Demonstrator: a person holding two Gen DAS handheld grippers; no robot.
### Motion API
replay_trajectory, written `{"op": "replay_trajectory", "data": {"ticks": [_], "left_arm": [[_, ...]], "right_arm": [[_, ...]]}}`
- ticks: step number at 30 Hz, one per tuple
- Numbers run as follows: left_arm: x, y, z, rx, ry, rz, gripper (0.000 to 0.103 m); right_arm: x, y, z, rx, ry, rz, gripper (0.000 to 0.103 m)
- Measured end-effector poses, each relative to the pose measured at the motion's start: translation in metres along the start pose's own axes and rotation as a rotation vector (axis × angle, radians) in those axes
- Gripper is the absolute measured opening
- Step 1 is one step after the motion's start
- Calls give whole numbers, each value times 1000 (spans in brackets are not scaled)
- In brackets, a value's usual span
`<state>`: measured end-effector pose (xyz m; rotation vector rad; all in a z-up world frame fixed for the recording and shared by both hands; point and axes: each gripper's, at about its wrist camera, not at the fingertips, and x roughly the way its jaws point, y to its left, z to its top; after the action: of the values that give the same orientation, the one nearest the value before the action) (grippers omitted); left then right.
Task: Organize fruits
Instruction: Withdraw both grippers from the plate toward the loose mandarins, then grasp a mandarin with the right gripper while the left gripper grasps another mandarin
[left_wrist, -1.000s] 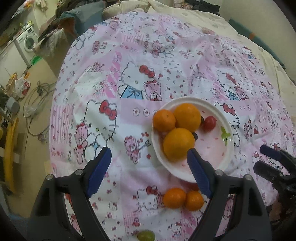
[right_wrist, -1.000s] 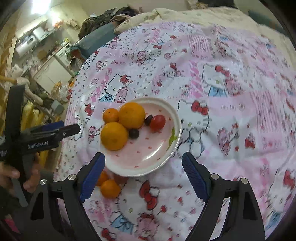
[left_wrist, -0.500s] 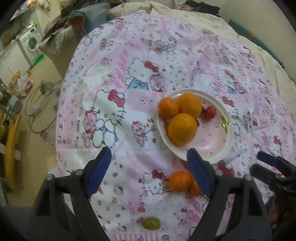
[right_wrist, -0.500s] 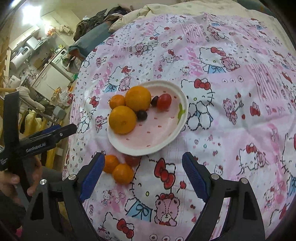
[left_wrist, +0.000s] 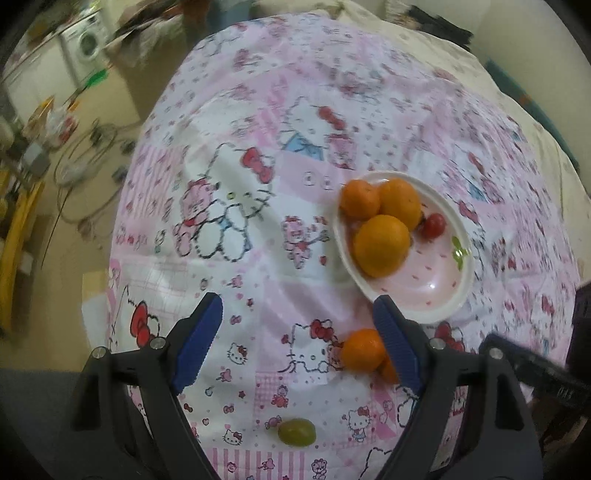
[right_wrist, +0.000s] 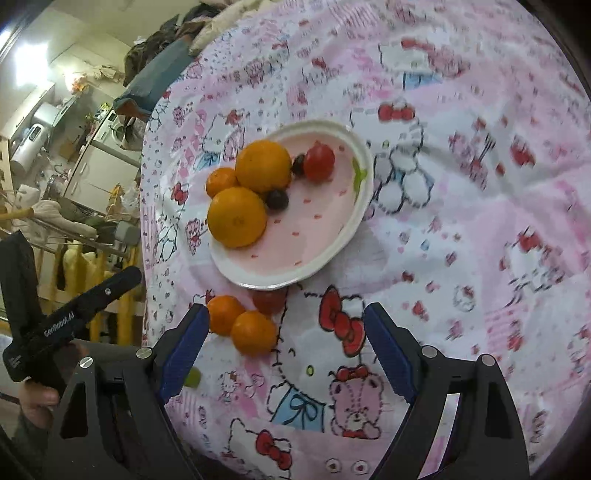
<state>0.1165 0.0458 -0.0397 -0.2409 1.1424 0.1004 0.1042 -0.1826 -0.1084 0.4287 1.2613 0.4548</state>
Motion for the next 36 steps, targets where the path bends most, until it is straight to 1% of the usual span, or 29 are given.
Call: {"op": "replay_trajectory", "data": {"ticks": [3,5,9,11,13,14,15,19,22,23,24,27,30,33,36], "left_arm": [[4,8,2,-41,13,2,81],[5,11,3,-50,15,7,81],[6,11,4,-55,25,1,81],[7,7,3,-37,34,-1,81],[10,4,2,-22,47,-5,81],[10,3,2,-20,51,-8,81],[10,3,2,-21,53,-10,81],[12,4,3,-32,57,-12,81],[14,5,2,-41,69,-23,81],[15,5,1,-41,79,-27,81],[16,5,1,-40,82,-27,81],[20,6,-1,-33,93,-16,81],[23,9,-1,-47,107,-11,81],[27,7,-3,-33,123,-14,81],[30,-3,-6,8,143,-42,81]], "right_arm": [[13,1,-3,14,46,25,87],[25,5,-6,-1,86,28,87],[53,21,-12,-66,161,21,79],[64,29,-14,-110,180,10,77],[75,32,-15,-121,202,26,69],[79,33,-16,-121,215,32,62],[83,32,-16,-124,222,32,59],[85,36,-16,-157,212,24,56],[88,37,-15,-151,212,28,56],[88,39,-15,-158,211,23,48],[89,40,-15,-167,214,14,43],[87,42,-17,-185,206,3,43],[81,40,-18,-167,208,12,42],[64,32,-16,-127,190,25,42],[40,25,-10,-116,155,16,42]]}}
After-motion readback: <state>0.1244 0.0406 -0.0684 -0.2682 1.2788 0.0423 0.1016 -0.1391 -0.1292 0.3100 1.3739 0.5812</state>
